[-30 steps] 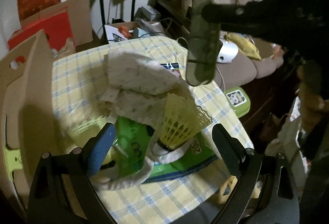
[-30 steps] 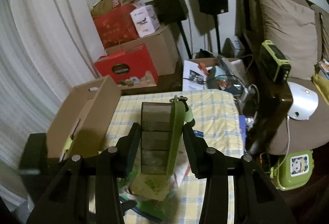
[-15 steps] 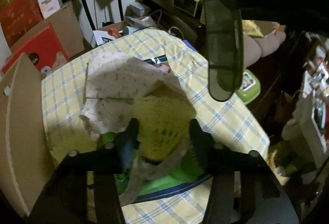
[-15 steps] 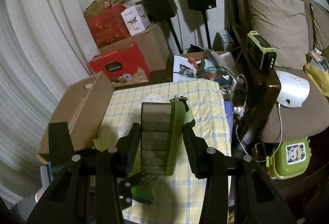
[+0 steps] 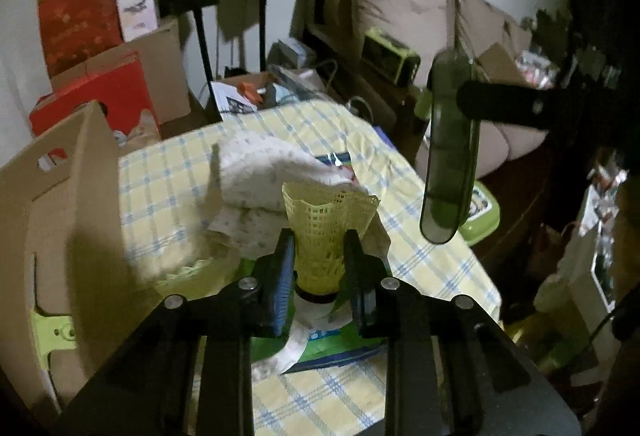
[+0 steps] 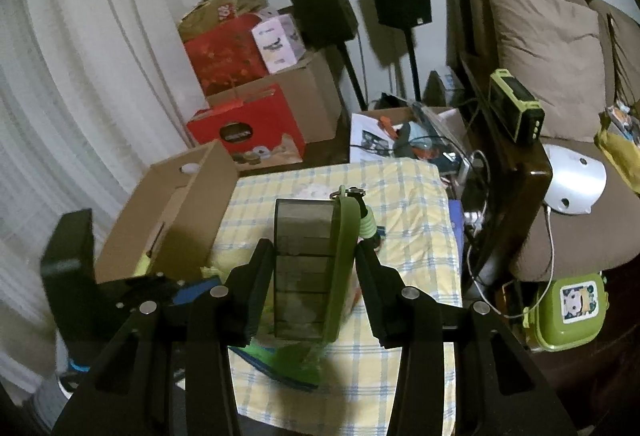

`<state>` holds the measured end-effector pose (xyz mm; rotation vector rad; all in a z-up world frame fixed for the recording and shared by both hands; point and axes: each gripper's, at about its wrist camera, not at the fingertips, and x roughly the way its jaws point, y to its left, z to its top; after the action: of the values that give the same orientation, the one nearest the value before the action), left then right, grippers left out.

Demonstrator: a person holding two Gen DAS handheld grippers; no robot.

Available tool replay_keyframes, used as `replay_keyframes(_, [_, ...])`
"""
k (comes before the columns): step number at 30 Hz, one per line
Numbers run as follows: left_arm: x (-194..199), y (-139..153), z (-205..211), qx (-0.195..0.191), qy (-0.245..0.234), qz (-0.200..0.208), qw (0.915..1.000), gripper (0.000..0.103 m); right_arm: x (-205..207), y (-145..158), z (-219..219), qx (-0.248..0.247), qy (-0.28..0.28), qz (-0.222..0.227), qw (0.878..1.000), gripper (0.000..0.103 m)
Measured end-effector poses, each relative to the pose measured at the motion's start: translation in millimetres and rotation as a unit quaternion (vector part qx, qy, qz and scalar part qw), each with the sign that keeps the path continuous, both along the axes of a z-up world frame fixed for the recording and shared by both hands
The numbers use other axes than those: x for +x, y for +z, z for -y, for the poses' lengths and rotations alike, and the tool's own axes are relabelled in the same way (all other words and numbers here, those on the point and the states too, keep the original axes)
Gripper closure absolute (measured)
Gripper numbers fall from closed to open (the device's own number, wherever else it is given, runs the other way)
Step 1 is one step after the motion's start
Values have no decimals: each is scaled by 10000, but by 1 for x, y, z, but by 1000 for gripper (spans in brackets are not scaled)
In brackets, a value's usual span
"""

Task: Organize objects
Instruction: 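Grasp a yellow shuttlecock with the left tool while the right tool holds the pill box, then carry both items into the box and release them from both tools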

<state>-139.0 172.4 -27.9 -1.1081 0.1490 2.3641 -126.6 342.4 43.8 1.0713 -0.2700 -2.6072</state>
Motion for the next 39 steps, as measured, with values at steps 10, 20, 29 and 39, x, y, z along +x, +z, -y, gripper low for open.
replay_keyframes(10, [19,50,47,309,290,-368,9984,81,7,13,33,124,229,-85,9996,60])
replay_keyframes(20, [33,72,129,536,872,-526,9934,81,15,26,90,87,752,-189,9970,60])
replay_keyframes(29, [31,58,211,506,1590,-388,9852,80,14,28,159,116,1311,-172,9912,60])
replay_keyframes(39, [25,14,252,345,2003,46,9791,80,5,14,229,70,1869,152,9822,60])
